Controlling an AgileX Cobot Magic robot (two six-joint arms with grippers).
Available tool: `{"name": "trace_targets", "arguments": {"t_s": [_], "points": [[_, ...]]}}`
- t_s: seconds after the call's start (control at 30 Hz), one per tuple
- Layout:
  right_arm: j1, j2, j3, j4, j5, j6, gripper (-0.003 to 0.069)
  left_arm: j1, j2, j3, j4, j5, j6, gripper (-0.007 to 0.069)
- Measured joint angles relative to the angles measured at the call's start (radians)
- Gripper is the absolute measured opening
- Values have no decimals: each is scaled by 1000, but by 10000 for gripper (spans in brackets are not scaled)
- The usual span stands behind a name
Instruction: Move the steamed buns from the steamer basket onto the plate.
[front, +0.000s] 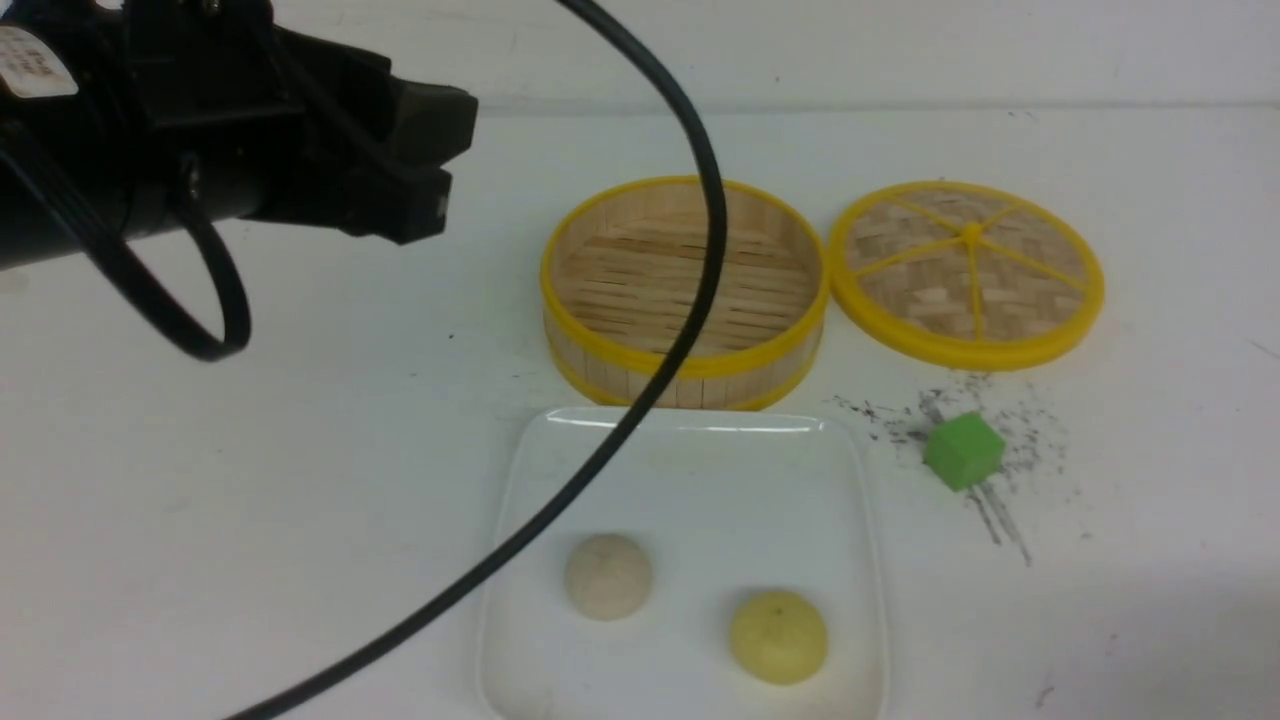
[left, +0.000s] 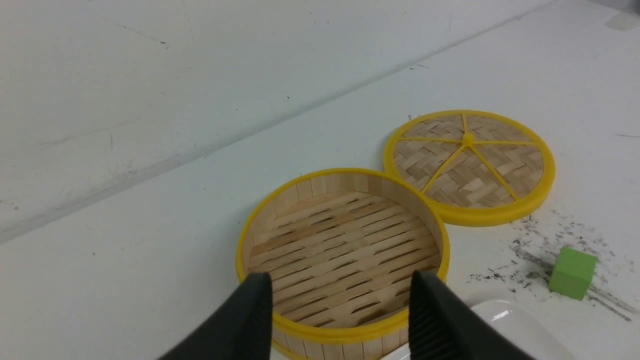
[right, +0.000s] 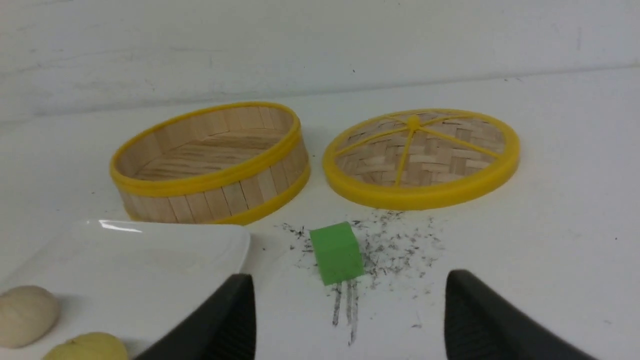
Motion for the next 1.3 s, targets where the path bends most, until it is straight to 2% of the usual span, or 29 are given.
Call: {"name": "trace_targets", "arguments": {"t_s": [0.2,0.53,0.7,0.93,1.13,1.3], "points": [[0,-5,3,-56,40,0,494,0,0,0,-6,5,0,391],[0,-5,3,-61,146,0,494,0,-12,0,-18,35,12,388],[0,-5,3,-61,146,0,494,0,-80,0,33,102,15,352],[0,-5,3,-61,146,0,494,0,-246,0,70,194,-8,235],[0,-5,3,-61,146,0,494,0,-299,0,66,272,-106,218],[0,-5,3,-61,147,0,494,0,-299,0,90,280,-136,218]]}}
